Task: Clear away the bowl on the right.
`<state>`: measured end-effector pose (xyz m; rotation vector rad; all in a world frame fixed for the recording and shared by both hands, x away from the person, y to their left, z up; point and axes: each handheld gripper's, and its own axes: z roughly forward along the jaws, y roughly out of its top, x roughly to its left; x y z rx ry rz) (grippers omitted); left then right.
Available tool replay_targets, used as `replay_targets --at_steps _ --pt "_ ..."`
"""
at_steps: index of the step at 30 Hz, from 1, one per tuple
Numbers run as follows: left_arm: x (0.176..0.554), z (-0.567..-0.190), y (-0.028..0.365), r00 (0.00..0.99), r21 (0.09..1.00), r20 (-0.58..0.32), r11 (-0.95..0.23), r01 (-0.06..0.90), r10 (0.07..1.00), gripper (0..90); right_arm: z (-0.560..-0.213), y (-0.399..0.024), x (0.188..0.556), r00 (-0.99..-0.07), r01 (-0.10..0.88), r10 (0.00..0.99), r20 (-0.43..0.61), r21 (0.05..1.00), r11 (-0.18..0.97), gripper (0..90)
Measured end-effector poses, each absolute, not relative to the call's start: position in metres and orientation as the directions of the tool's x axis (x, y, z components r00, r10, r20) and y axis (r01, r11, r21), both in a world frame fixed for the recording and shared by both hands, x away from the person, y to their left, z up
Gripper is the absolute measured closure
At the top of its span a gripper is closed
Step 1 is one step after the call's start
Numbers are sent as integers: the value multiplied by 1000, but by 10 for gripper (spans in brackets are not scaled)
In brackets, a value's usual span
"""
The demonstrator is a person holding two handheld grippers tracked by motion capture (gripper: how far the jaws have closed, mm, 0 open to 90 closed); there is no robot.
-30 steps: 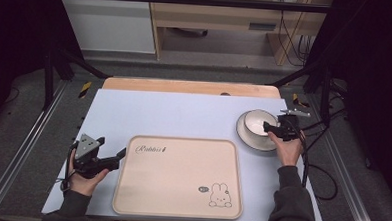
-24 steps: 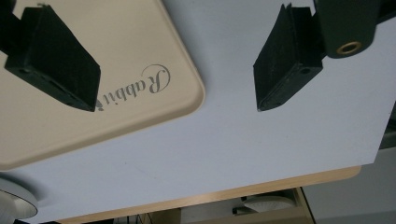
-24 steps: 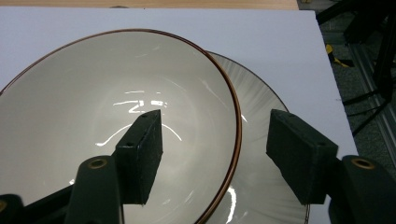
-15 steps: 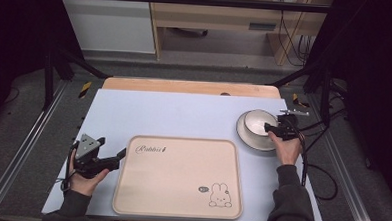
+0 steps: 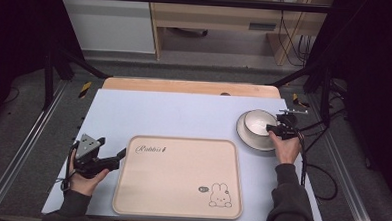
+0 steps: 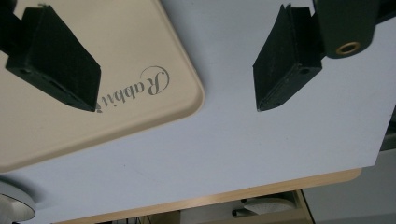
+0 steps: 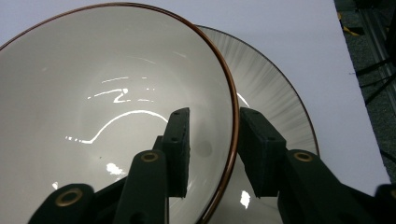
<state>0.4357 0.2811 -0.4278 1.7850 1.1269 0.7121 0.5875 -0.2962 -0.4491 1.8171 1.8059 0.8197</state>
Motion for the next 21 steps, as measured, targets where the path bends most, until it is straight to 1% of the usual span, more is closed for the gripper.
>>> replay_targets --at_steps 5,15,16,18,20,21 --pt "436 -428 281 424 894 14 -202 400 905 147 -448 -295 589 -30 739 994 104 672 -48 746" --pt "436 -428 281 424 892 16 -204 403 905 148 -447 -297 590 3 744 989 150 660 -102 780" --pt "436 -428 281 424 892 16 -205 403 905 148 -446 -297 590 11 746 985 171 654 -122 783" --pt "436 -428 281 424 892 16 -205 402 905 148 -447 -298 590 8 742 987 162 660 -114 789" --pt "436 -428 281 423 893 15 -203 402 906 148 -446 -298 590 19 743 983 184 655 -137 797" --pt "436 -428 281 423 893 15 -202 403 906 148 -446 -299 590 17 742 985 173 658 -128 801"
